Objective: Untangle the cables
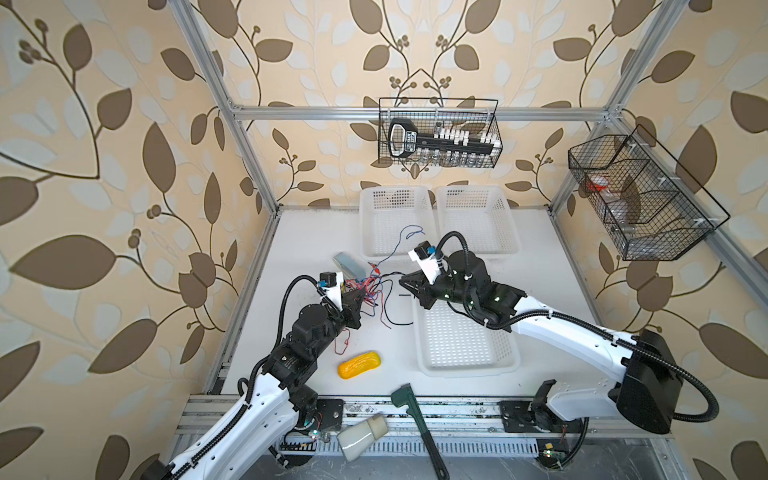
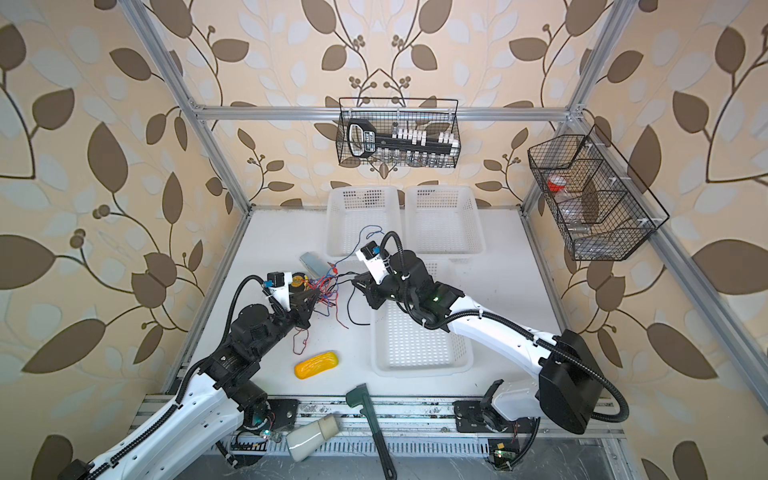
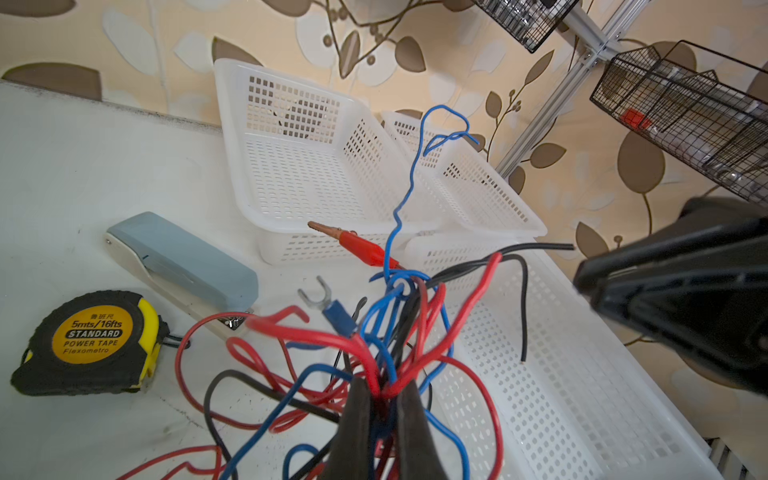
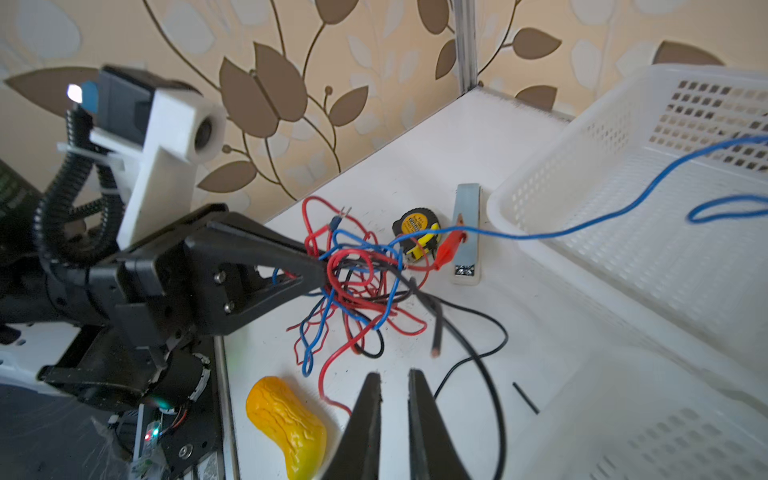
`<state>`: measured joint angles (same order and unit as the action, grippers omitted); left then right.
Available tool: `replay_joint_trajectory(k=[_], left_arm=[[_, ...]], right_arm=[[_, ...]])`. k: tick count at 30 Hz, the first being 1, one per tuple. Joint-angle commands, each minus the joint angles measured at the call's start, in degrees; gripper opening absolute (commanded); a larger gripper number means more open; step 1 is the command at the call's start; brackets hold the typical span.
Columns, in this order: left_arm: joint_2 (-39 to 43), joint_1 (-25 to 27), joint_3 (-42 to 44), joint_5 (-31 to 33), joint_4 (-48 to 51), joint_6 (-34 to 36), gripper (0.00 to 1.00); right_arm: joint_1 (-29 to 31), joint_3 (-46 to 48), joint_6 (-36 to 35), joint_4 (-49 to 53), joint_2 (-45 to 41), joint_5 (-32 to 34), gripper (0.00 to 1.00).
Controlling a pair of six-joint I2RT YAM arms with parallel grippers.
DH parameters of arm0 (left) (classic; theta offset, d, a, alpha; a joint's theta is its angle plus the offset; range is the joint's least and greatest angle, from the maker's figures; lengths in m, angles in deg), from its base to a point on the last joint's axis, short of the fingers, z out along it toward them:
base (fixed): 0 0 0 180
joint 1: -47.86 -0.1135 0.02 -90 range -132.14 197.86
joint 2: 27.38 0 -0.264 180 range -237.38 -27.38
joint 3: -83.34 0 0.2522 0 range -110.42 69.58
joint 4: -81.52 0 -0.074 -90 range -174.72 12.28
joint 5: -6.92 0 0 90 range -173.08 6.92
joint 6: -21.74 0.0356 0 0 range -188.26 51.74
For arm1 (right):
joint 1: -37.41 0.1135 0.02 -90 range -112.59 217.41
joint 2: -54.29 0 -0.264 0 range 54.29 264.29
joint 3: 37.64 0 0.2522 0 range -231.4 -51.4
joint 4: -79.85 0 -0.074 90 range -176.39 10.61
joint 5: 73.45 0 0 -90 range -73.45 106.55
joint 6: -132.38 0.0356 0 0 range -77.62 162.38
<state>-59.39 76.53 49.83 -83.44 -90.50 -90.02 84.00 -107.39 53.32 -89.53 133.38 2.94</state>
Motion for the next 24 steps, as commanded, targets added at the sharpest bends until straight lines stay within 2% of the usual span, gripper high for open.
replay_joint_trajectory(k=[1, 8, 13, 16, 24], left_arm=[[0.3, 0.1, -2.8, -1.6, -5.1, -1.7, 0.00], [-0.4, 0.1, -3.0, -3.7, -6.6, -3.4, 0.00], [0.0, 0.1, -2.2, -4.6, -7.9, -4.4, 0.00], [0.0, 0.1, -2.0, -5.0, -8.5, -4.4, 0.00], [-0.2, 0.1, -1.0, -5.1, -9.2, -4.5, 0.00]], right_arm=[[1.7, 0.6, 0.9, -4.1, 1.7, -1.2, 0.16], [2.5, -0.2, 5.2, -8.9, 5.8, 0.4, 0.25], [2.5, -1.3, 7.2, -10.4, 8.0, 1.5, 0.27], [2.5, -1.7, 8.3, -11.9, 9.1, 1.5, 0.27], [2.5, -2.8, 10.6, -15.4, 11.1, -0.8, 0.19]])
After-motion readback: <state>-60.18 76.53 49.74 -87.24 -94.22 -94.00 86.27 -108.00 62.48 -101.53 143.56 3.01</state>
